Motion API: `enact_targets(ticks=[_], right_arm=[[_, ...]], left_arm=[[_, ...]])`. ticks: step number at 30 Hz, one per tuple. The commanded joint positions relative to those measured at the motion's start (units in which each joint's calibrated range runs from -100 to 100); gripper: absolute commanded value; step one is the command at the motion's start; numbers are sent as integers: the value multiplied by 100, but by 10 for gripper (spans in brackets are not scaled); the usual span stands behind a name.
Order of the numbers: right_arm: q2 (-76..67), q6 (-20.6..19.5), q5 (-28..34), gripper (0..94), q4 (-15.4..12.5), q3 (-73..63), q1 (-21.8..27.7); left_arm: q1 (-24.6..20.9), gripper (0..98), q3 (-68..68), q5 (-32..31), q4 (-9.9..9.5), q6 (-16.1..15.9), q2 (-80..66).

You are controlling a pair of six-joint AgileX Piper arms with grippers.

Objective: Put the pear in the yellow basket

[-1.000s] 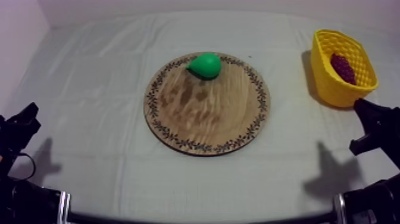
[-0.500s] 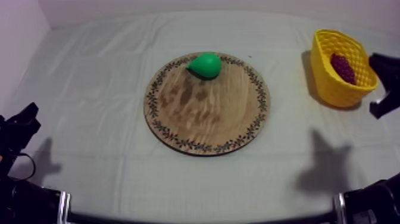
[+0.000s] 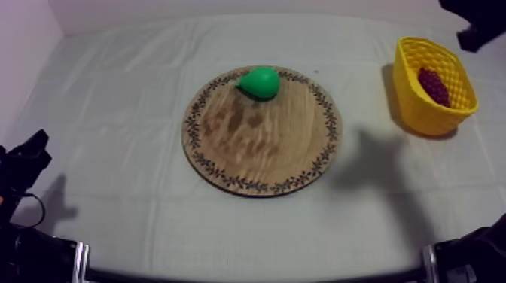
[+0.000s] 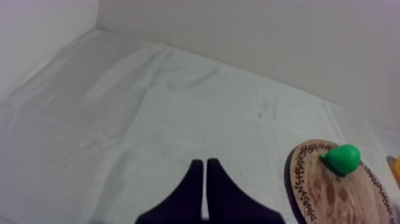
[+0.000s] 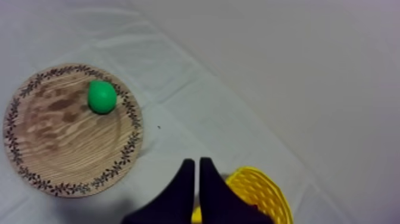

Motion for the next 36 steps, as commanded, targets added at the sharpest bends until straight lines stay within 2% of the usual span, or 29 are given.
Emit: enact_targets(ticks=[1, 22, 32, 36], right_arm=[[793, 24, 379, 6, 16, -718, -136], [4594, 492, 2443, 6, 180, -4360, -818], [6031, 576, 3186, 6, 325, -5536, -1045], [6529, 660, 3671, 6, 336, -5974, -1100]], left_arm=[[0, 1, 0, -1, -2, 1, 0], [0, 1, 0, -1, -2, 1, 0], [0, 1, 0, -1, -2, 1, 0], [0, 1, 0, -1, -2, 1, 0]])
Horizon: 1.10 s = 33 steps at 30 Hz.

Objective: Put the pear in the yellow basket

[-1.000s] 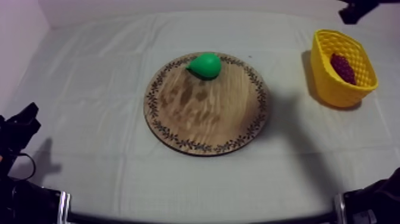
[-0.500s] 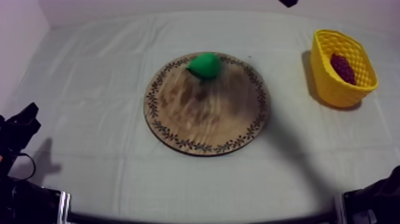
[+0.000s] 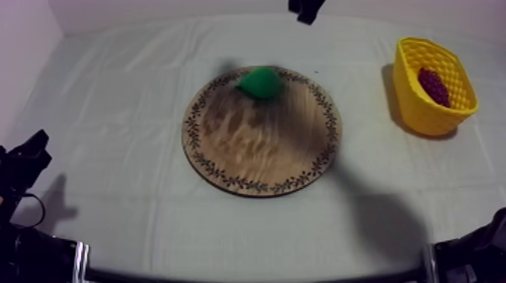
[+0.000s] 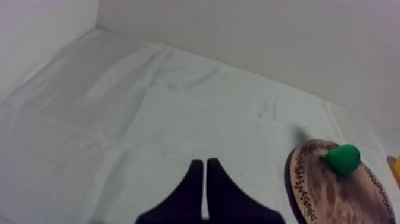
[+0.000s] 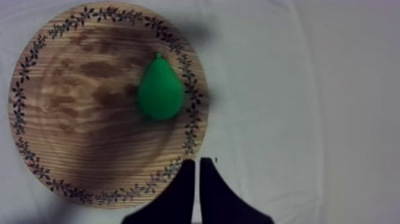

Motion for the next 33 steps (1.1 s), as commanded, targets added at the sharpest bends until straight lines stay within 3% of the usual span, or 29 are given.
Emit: enact_targets(ticks=[1, 11, 21, 23, 29, 33], right_arm=[[361, 36, 359, 6, -14, -300, -18], [1152, 64, 805, 14, -74, -986, -154], [1773, -95, 841, 158, 43, -1549, -219], [1799, -169, 844, 228, 105, -1555, -238], [1805, -316, 843, 554, 295, -1416, -311], [1787, -206, 840, 674, 331, -1365, -343]], left_arm=[[0, 1, 0, -1, -2, 1, 0], [0, 1, 0, -1, -2, 1, 0], [0, 1, 0, -1, -2, 1, 0], [0, 1, 0, -1, -2, 1, 0], [0, 1, 0, -1, -2, 1, 0], [0, 1, 0, -1, -2, 1, 0]])
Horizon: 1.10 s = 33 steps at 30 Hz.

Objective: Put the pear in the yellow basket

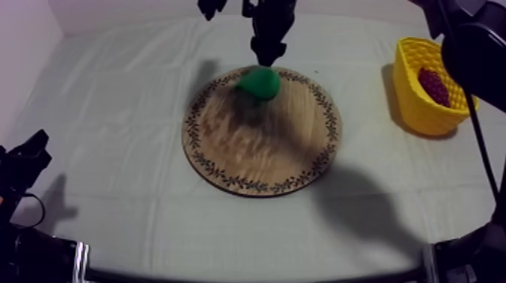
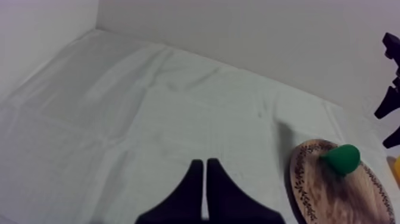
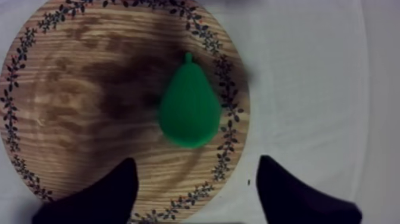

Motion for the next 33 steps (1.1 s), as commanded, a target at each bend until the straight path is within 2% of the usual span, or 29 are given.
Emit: enact_targets(ticks=[1, 8, 15, 33], right_arm=[[-12, 74, -6, 693, 23, 14, -11], [62, 399, -20, 764, -13, 31, 27], [262, 664, -71, 740, -183, -14, 133], [1038, 588, -276, 736, -344, -234, 95]], left_arm=[[0, 1, 0, -1, -2, 1, 0], [0, 1, 0, -1, -2, 1, 0], [0, 1, 0, -1, -2, 1, 0], [0, 1, 0, -1, -2, 1, 0]])
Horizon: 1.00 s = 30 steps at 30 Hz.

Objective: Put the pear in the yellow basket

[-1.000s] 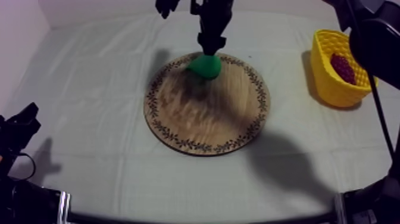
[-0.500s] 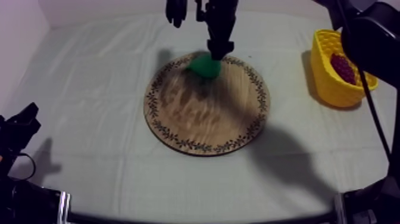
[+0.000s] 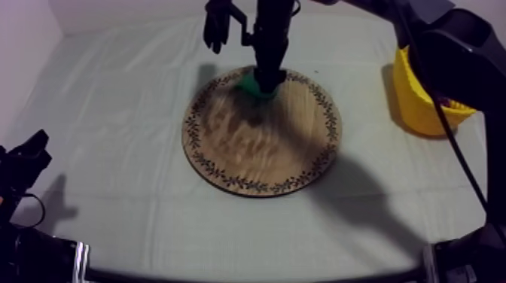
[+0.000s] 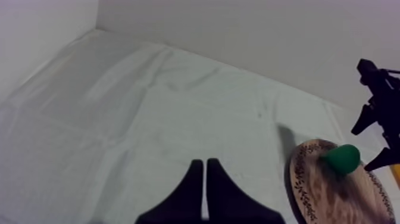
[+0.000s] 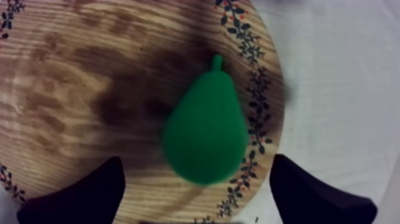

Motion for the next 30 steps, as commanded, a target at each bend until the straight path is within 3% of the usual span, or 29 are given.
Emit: enact_targets(ticks=[1, 15, 25, 30], right_arm=[[131, -5, 14, 737, 1, -107, 0], [880, -28, -216, 721, 42, -529, 72], [1014, -106, -364, 445, -29, -605, 72], [832, -79, -362, 397, -44, -552, 67]], left_arm=[[0, 1, 0, -1, -2, 1, 0], [0, 1, 0, -1, -2, 1, 0], [0, 1, 0, -1, -2, 1, 0], [0, 1, 0, -1, -2, 1, 0]])
